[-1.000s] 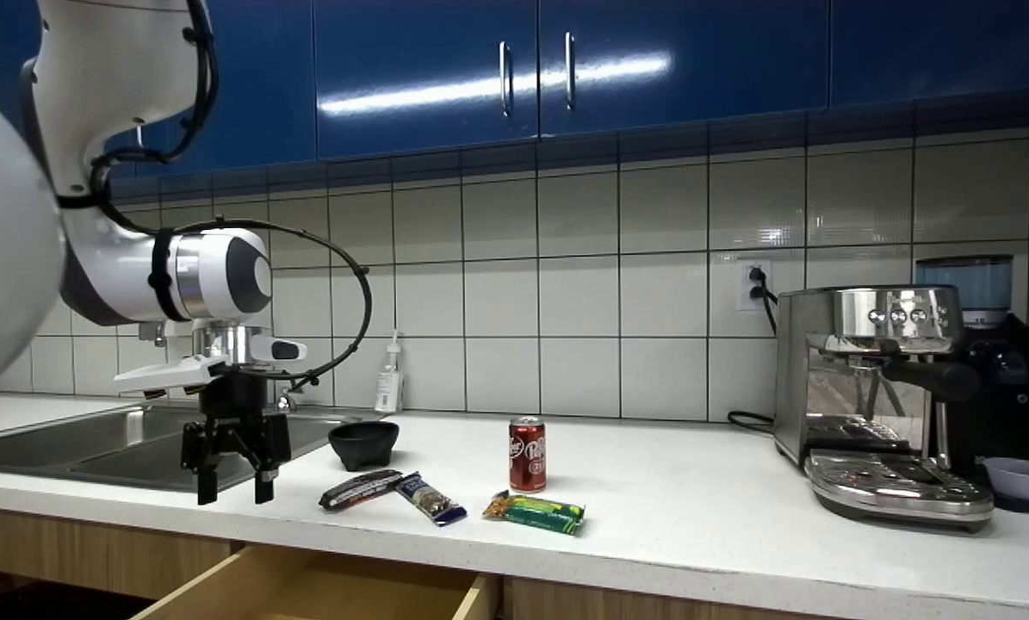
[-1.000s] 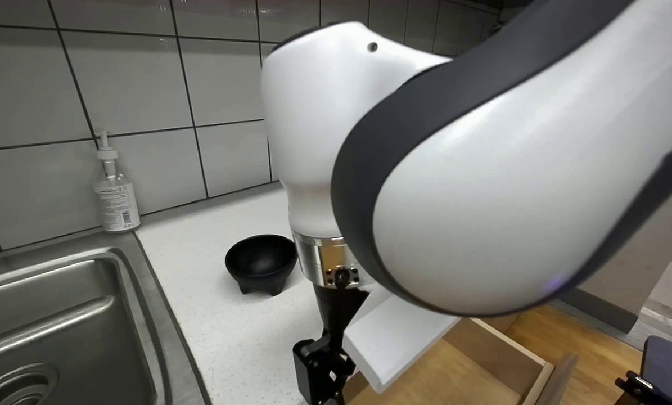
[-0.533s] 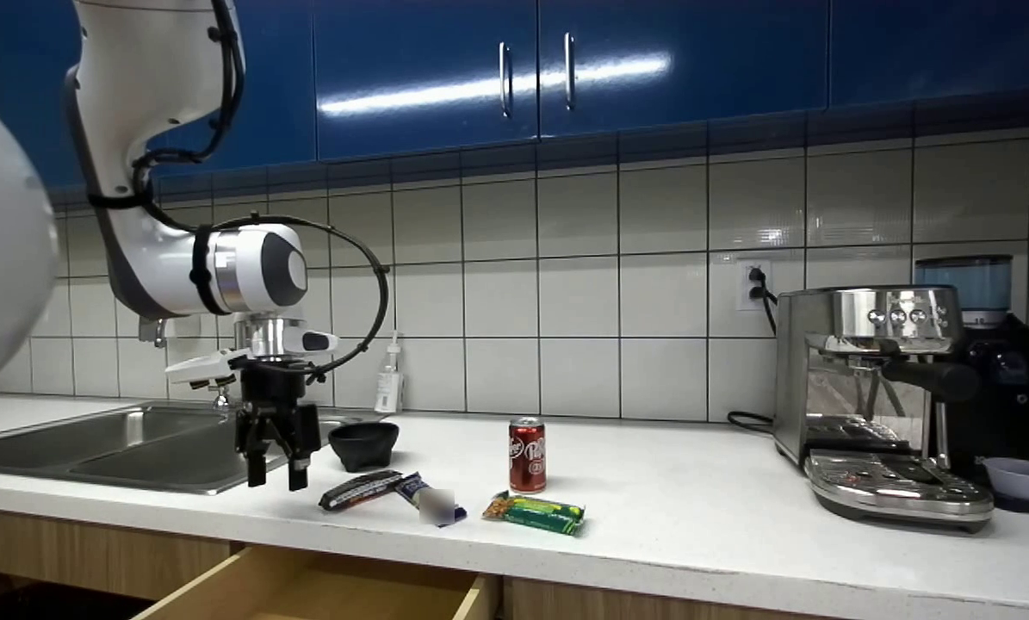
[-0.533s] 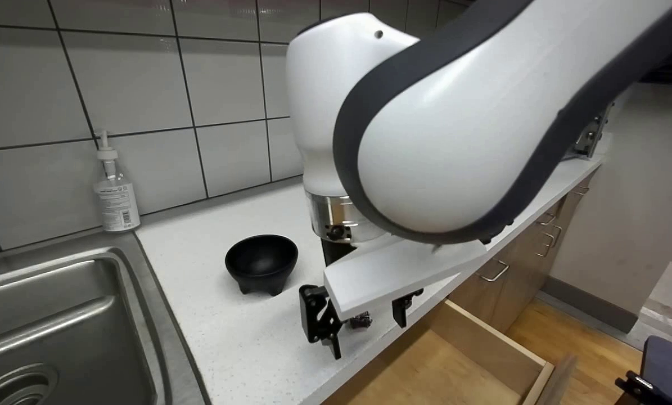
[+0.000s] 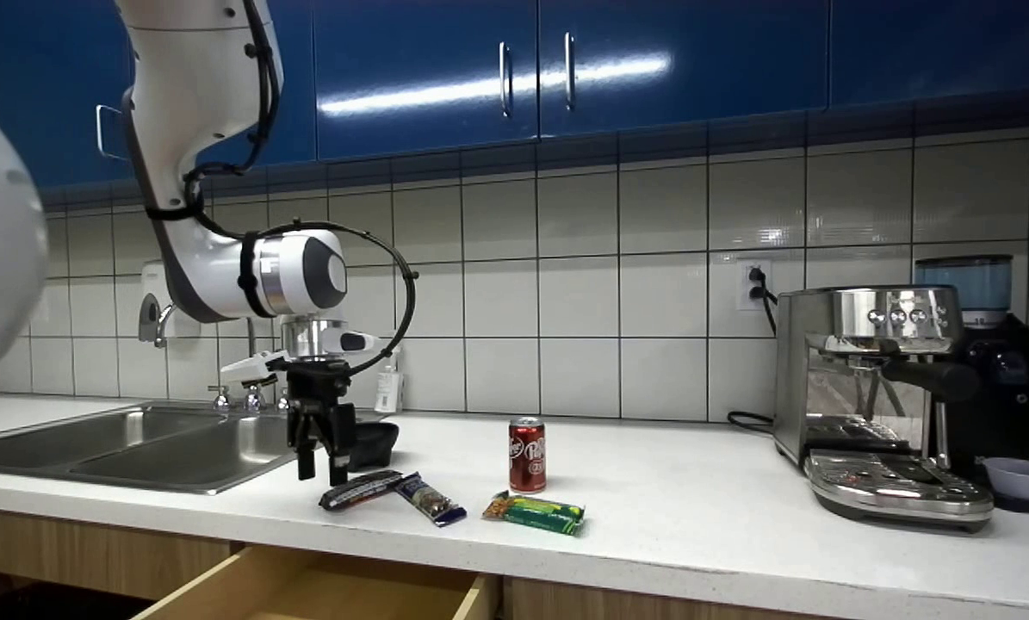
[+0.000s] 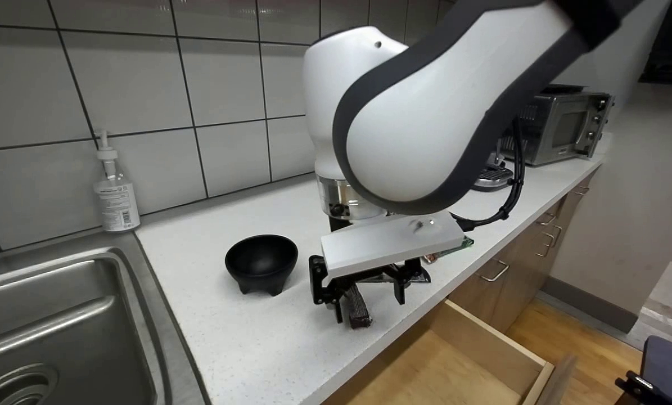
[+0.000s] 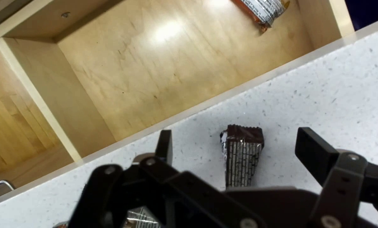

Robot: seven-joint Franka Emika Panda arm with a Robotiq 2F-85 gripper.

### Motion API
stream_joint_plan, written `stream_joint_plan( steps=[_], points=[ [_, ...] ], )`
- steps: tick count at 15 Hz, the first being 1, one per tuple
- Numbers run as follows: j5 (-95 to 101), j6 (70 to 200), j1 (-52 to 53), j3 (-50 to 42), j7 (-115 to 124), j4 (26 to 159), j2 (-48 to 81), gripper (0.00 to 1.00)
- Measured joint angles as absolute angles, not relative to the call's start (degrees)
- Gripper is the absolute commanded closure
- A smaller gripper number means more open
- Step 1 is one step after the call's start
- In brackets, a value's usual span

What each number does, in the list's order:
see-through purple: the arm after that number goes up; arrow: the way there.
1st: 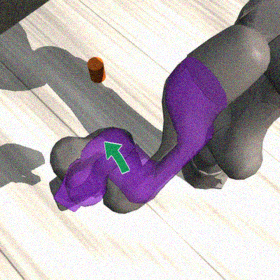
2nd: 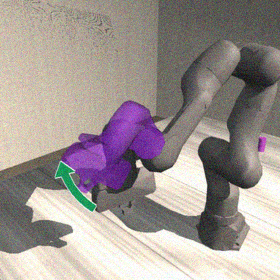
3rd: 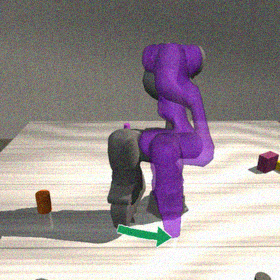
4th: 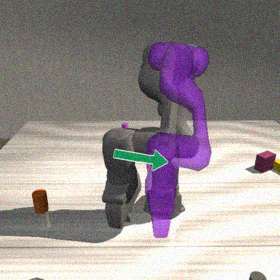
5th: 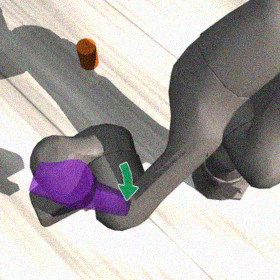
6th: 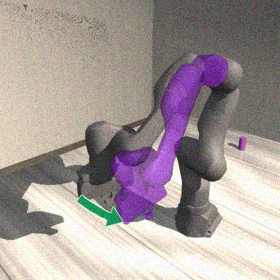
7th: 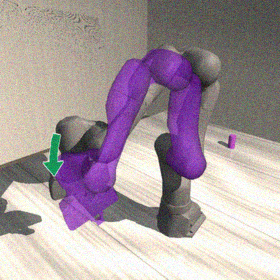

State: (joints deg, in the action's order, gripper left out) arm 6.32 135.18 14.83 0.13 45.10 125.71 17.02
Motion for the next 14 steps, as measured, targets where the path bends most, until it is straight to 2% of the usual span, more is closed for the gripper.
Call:
stream_joint_plan(
  steps=[14],
  points=[
    [2.82, 137.73, 13.31, -1.46, 45.1, 114.54, 28.15, 0.0]
  ],
)
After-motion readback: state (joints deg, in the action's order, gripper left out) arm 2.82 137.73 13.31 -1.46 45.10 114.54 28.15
